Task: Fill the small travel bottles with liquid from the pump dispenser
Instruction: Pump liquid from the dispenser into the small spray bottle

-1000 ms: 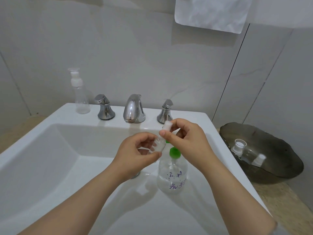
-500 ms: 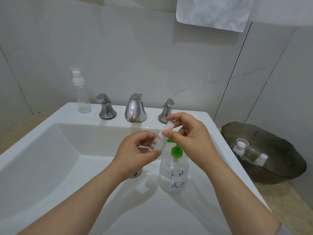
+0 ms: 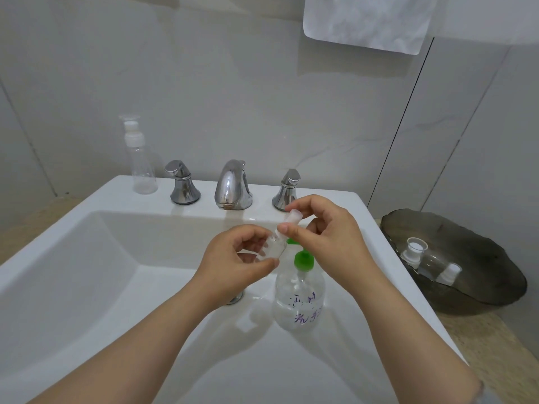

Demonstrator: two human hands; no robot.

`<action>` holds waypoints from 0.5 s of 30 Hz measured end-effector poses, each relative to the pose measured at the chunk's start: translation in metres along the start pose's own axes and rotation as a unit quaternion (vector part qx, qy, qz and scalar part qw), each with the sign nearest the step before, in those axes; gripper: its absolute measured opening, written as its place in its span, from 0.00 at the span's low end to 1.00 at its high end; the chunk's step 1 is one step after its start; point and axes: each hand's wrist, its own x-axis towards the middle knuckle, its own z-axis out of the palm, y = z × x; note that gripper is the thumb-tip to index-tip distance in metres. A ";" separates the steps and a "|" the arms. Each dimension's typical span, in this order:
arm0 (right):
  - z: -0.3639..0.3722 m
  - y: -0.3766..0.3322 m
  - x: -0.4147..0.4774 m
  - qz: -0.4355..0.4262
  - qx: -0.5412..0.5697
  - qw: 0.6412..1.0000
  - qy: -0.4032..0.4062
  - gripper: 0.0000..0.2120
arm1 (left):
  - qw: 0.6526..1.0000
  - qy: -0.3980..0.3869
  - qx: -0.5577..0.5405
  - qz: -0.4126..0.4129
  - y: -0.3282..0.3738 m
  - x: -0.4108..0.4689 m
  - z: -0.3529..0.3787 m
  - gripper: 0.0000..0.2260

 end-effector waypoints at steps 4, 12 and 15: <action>0.002 0.000 -0.002 0.001 -0.018 1.000 0.002 0.09 | 1.000 0.000 0.002 -0.001 0.001 -0.001 0.001 0.14; -0.003 0.001 0.000 0.006 0.019 0.999 -0.030 0.15 | 1.000 0.002 -0.003 -0.003 0.002 0.000 0.000 0.12; -0.001 0.002 -0.001 0.016 0.003 1.000 -0.011 0.12 | 1.000 0.002 0.002 0.000 0.003 -0.001 0.000 0.12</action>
